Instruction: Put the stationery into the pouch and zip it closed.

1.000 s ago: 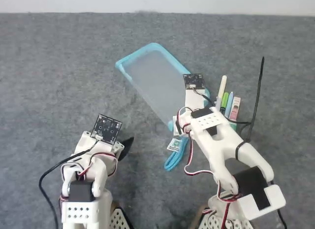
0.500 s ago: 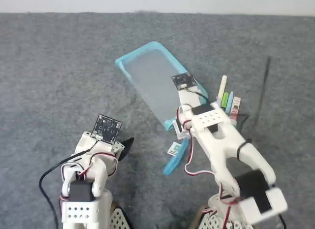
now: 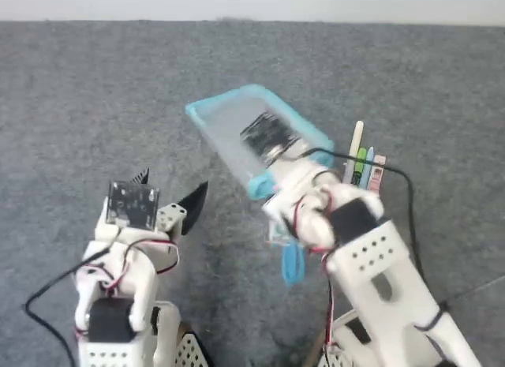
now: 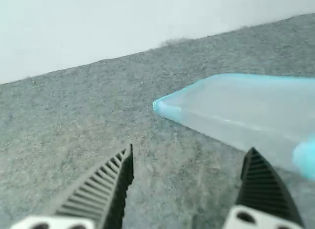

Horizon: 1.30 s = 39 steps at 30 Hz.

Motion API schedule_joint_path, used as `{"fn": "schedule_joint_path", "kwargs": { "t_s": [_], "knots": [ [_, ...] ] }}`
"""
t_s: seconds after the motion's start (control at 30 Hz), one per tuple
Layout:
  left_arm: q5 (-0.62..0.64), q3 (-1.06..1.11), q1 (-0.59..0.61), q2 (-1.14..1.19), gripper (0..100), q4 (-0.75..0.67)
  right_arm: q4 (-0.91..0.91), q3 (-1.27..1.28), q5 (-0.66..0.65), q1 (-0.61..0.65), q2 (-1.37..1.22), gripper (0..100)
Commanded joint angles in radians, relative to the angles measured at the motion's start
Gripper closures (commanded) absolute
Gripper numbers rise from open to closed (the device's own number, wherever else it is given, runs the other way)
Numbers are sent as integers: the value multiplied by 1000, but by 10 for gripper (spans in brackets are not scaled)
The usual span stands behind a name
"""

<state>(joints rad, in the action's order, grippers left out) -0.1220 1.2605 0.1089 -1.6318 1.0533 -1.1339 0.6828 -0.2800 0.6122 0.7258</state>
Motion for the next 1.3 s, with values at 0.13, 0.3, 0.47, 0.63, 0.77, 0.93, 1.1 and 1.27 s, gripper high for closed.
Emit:
{"fn": "schedule_joint_path", "kwargs": {
  "t_s": [0.13, 0.3, 0.47, 0.63, 0.77, 0.93, 1.1, 1.27],
  "knots": [
    [60, -320, -110, 451, 666, 184, 21, -54, -14, 68, -15, 992],
    [35, -236, -137, 365, 664, 172, 24, -69, 35, 53, -41, 992],
    [-14, -97, -138, 232, 665, 109, 24, -71, 38, 53, -42, 992],
    [-49, -21, -144, 239, 665, 57, 24, -72, 40, 53, -44, 992],
    [-49, -19, -163, 235, 665, 54, 24, -72, 48, 58, -50, 992],
    [-41, -15, -222, 239, 665, 51, 24, -72, 64, 58, -50, 992],
    [-34, -12, -242, 244, 666, 26, 22, -72, 66, 59, -50, 992],
    [-34, 62, -167, 244, 666, -95, -16, -84, 60, 61, -39, 992]
  ]
}}
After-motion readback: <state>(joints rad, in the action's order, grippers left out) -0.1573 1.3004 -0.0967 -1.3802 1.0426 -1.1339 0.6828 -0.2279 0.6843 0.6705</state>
